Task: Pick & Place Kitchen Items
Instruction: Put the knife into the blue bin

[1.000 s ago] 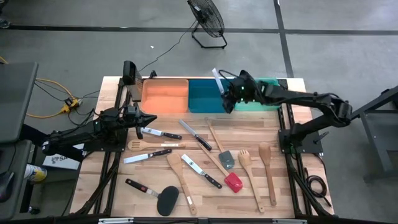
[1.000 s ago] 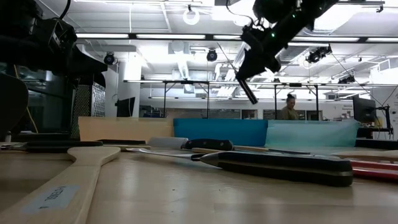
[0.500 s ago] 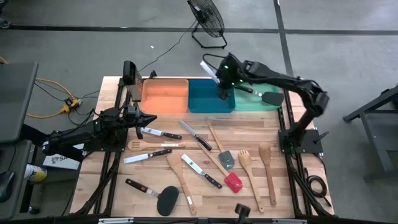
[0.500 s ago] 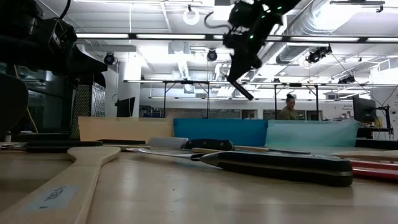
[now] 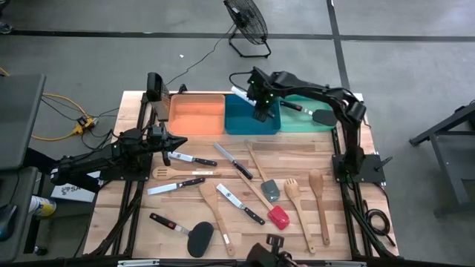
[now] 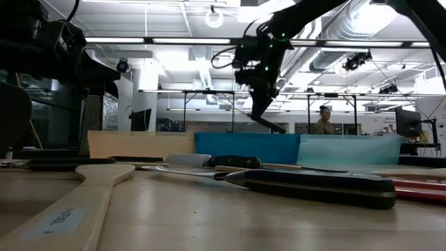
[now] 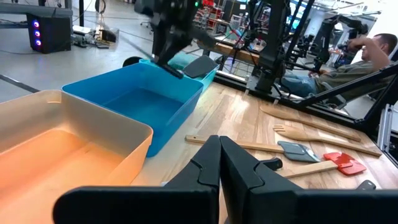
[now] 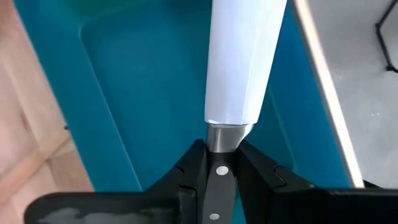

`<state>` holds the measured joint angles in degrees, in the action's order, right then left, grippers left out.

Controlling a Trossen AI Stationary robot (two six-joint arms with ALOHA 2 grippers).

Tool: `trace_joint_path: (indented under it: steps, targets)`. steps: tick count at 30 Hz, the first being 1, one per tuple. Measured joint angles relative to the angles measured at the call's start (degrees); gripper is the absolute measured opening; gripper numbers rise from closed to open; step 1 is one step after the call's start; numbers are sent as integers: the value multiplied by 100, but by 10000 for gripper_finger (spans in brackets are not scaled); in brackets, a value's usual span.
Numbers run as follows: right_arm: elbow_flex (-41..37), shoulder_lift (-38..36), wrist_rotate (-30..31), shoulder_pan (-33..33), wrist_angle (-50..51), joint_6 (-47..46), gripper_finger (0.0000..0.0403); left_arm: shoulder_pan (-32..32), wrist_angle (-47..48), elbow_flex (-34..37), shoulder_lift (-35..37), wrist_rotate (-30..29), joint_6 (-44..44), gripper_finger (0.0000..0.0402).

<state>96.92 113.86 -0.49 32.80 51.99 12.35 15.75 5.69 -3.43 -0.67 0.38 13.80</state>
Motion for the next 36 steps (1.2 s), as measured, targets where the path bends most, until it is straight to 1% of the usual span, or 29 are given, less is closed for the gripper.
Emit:
trace_joint_path:
  steps: [4, 6, 12, 18, 28, 36]
  targets:
    - [0, 239, -13, 0, -86, 141, 56, 0, 0, 0, 0, 0, 0, 0]
    - [0, 346, -134, -4, -179, 142, 56, 0, 0, -1, 0, 2, 0, 0]
    - [0, 657, -280, -7, -328, -186, 56, -2, 0, 0, 2, 1, 0, 0]
    - [0, 896, -289, -51, -330, -135, 56, -1, 0, 1, 0, 2, 0, 0]
    - [0, 960, -270, -44, -389, -46, 56, 0, 0, -1, 0, 2, 0, 0]
    - [0, 1192, -372, -17, -512, -6, 56, -2, 0, 1, 0, 2, 0, 0]
